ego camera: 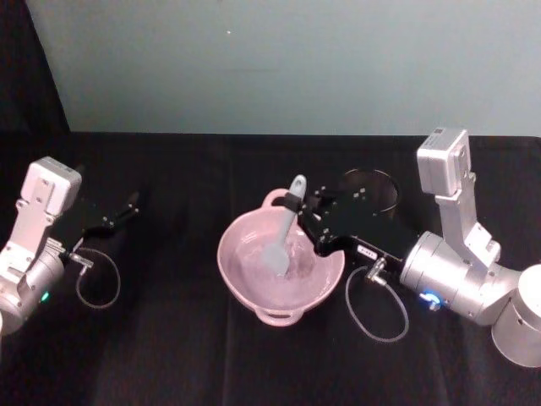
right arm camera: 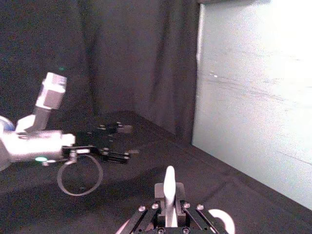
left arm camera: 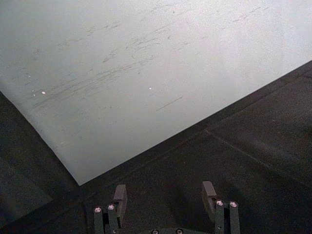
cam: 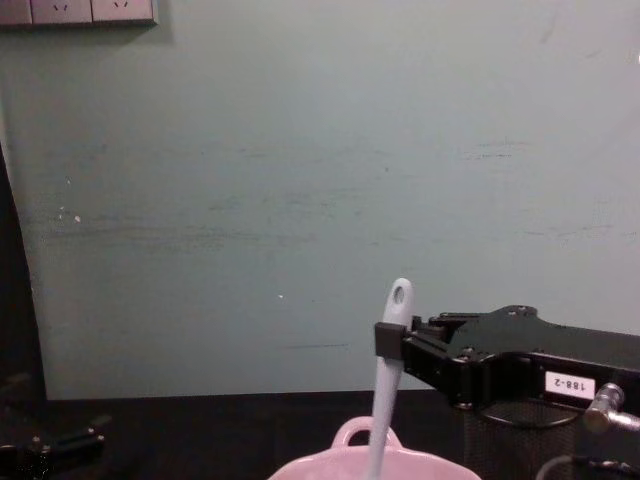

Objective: Use the one hand to pick up the spoon and stir the clear water in the bowl.

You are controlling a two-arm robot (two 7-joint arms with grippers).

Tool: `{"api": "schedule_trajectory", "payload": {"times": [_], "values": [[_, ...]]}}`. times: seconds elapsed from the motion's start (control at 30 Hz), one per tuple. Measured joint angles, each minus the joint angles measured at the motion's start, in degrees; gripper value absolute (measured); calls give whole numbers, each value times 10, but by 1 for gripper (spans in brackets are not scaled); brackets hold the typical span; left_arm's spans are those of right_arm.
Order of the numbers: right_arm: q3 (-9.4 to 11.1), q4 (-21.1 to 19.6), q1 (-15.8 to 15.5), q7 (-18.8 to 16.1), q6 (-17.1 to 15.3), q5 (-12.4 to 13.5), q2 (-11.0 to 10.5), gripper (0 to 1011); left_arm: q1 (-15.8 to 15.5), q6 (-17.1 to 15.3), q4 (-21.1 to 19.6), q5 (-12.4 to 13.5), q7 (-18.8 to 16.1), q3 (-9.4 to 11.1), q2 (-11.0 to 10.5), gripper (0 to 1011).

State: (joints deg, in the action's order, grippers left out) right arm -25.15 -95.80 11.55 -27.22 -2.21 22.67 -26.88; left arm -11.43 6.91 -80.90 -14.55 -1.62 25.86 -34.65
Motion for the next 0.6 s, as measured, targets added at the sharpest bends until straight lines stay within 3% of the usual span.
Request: {"api": "schedule_trajectory", "payload": {"times": [0.27,0.6], "values": [[-19,-3,5,-12,-7,11,10,117,0,0,0,0,0,0,0,1011],[-40,69,54,-3,-1,3,55,117,0,0,0,0,0,0,0,1011]]}}
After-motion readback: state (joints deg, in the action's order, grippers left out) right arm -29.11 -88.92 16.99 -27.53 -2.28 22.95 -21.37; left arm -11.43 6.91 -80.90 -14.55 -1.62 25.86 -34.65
